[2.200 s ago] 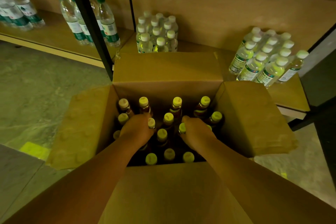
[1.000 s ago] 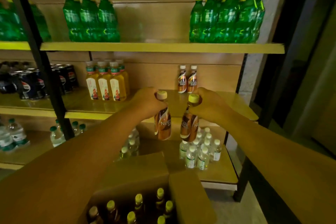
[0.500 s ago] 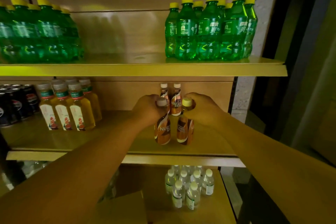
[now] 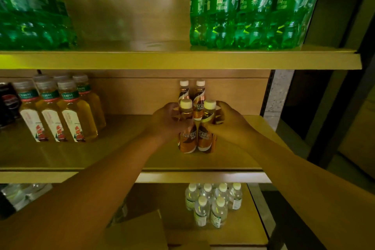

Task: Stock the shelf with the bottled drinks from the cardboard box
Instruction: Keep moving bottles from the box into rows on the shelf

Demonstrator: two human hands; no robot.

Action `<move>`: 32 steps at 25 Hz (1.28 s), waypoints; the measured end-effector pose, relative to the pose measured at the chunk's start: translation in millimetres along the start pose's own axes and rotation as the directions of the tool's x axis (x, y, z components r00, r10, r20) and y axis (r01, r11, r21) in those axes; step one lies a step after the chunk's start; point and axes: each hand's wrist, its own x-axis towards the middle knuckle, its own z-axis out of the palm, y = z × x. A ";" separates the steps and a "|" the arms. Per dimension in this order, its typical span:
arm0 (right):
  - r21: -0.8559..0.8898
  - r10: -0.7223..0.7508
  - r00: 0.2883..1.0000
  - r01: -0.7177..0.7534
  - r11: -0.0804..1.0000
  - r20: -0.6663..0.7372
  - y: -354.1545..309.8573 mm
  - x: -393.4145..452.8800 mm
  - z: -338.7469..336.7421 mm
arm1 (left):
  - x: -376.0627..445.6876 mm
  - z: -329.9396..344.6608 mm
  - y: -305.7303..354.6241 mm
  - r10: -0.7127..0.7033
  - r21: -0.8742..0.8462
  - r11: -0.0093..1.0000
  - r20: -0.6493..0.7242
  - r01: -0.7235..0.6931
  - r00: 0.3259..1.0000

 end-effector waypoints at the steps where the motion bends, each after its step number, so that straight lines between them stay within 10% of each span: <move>1: -0.027 0.032 0.999 -0.033 0.999 -0.021 6.5 -3.4 4.5 | -3.2 5.4 -8.7 -0.043 -0.022 0.999 -0.018 0.043 0.999; 32: -0.011 0.060 0.991 -0.062 0.998 -0.122 63.7 78.0 61.5 | 81.2 44.8 -76.7 -0.071 -0.040 0.997 -0.037 0.070 0.997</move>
